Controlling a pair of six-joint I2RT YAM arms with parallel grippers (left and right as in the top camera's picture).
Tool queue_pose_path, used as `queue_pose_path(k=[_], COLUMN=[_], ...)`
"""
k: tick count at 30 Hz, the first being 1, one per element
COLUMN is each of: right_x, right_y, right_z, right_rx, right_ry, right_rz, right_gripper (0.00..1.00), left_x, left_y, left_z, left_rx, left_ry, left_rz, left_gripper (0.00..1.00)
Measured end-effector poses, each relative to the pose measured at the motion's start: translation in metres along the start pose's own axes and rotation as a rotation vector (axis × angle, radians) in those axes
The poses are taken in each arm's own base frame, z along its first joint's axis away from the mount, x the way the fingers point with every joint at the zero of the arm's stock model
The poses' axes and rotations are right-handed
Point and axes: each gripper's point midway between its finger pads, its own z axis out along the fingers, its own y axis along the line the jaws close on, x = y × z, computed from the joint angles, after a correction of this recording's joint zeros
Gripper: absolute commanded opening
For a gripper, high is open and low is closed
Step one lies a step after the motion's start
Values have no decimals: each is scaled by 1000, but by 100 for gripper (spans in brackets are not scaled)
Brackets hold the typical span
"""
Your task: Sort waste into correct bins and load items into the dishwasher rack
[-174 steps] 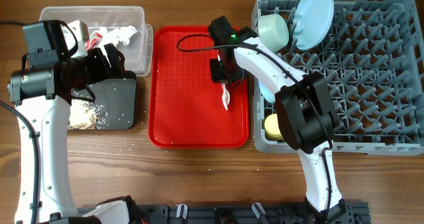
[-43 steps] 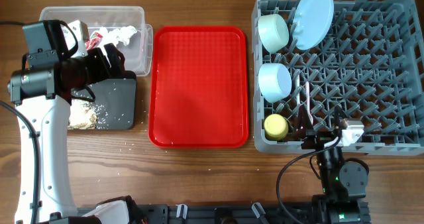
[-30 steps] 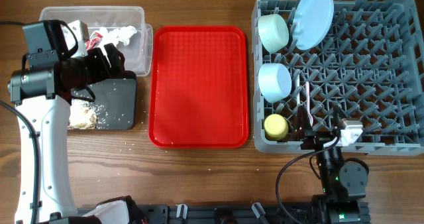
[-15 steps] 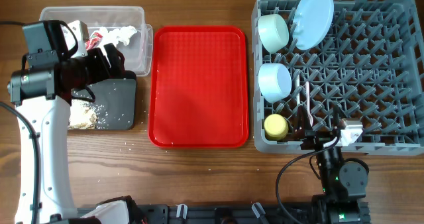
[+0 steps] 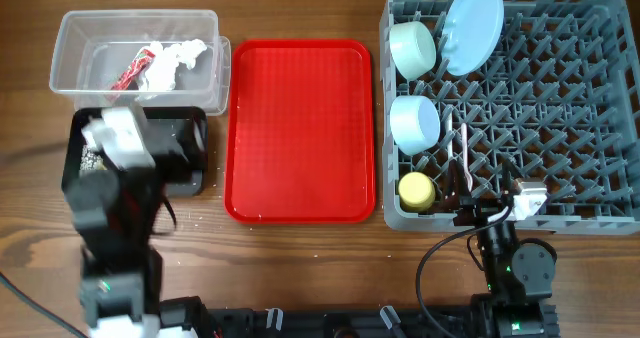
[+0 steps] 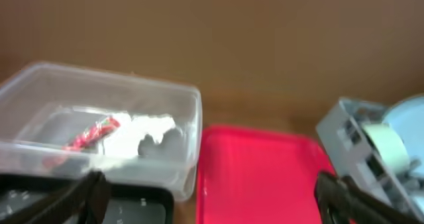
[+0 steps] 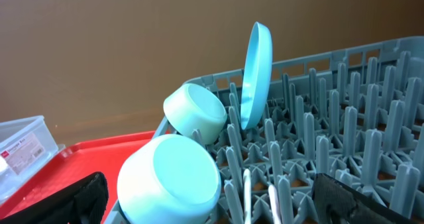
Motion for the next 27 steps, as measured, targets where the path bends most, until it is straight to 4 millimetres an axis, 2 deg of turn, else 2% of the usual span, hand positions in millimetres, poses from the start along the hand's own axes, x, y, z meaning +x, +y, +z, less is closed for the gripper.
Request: queue_pose_path(k=[3,11,27], right_x=[0,0,0], right_y=[0,0,0], right_z=[0,0,0], right_rx=[-1,-2,-1], right_ry=[0,0,0], right_rz=[0,0,0], right_gripper=[100,100,100], left_x=[20,53,63], left_y=[-1,-4,0], left_z=[-12,-33,-39], left_rx=[24,61,51], left_ry=[-87,-226,-299], left_rz=[19,50,59], left_gripper=[100,100,100])
